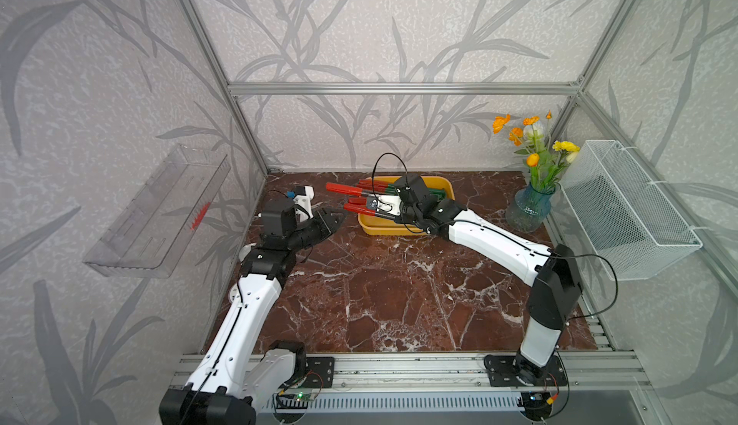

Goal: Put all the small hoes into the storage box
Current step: Place the hoe in the storage box.

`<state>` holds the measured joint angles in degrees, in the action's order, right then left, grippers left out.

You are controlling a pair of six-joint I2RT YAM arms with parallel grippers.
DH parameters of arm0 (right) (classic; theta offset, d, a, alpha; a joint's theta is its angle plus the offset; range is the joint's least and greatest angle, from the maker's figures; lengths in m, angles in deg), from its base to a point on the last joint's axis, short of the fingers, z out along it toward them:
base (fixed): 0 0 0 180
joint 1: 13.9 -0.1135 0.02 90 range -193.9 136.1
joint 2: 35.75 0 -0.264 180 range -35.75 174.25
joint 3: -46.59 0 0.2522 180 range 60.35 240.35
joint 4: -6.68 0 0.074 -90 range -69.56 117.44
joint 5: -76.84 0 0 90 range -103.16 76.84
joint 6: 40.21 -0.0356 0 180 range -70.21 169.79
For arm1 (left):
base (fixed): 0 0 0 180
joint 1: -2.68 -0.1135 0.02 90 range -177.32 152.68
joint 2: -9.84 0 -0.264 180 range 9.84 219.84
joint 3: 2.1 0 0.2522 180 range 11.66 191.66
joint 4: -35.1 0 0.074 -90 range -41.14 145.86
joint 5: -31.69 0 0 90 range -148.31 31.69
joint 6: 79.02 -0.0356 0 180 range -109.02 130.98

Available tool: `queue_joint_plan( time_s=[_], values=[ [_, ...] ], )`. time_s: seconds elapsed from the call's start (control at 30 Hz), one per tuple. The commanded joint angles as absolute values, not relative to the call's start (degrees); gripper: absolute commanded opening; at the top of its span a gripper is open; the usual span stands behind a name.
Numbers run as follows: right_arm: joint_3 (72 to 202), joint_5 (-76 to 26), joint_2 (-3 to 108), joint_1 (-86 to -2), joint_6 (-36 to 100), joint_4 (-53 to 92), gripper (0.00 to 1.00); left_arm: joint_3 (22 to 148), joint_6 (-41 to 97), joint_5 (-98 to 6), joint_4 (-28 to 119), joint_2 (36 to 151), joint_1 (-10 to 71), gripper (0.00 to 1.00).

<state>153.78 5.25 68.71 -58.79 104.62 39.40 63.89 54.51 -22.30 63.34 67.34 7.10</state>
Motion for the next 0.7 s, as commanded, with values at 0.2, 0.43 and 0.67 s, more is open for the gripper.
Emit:
queue_joint_plan(
  time_s=[0.2,0.43,0.67],
  values=[
    [154.98,2.67,78.18,-53.82,114.37,25.45,0.0,65.3,48.5,-20.51,66.81,65.39,5.84,0.35],
    [155.94,-0.28,82.41,-52.15,116.69,22.57,0.0,67.33,45.85,-20.44,69.28,66.32,5.05,0.35],
    [149.67,-1.29,82.22,-52.07,112.64,18.45,0.0,67.3,44.98,-20.6,69.35,67.09,4.41,0.34]
  ],
)
